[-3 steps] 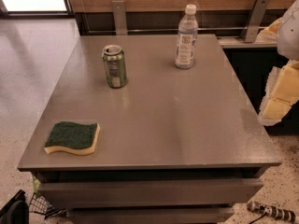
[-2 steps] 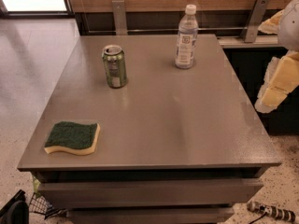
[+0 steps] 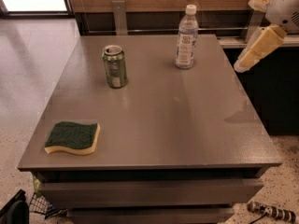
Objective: Pick blue plastic bottle
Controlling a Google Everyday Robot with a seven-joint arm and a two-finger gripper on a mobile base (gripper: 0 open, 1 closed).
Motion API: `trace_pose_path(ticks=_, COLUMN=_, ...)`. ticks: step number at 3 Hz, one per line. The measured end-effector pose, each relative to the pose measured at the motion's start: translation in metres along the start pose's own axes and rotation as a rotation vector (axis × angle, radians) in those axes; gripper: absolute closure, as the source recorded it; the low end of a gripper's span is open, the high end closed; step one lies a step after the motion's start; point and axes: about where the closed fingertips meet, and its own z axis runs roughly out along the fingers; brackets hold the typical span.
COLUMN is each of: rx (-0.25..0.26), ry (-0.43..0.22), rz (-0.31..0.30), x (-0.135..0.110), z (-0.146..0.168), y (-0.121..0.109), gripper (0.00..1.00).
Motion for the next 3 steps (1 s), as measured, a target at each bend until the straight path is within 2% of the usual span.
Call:
trace_pose_path(ticks=1, rx=-0.041, ry=-0.198, rz=0.115, x=-0.009, z=0.051, y=-0.035, gripper=0.0)
trace_pose_path(ticks=2, rx=-0.069, ry=-0.294, rz=0.22, x=-0.009, z=0.089, y=-0.048, gripper=0.0)
trace_pose_path(ticks=3, rx=-0.054, ry=-0.443, rz=0.287, x=-0.014, z=0.124, y=-0.071, gripper=0.0)
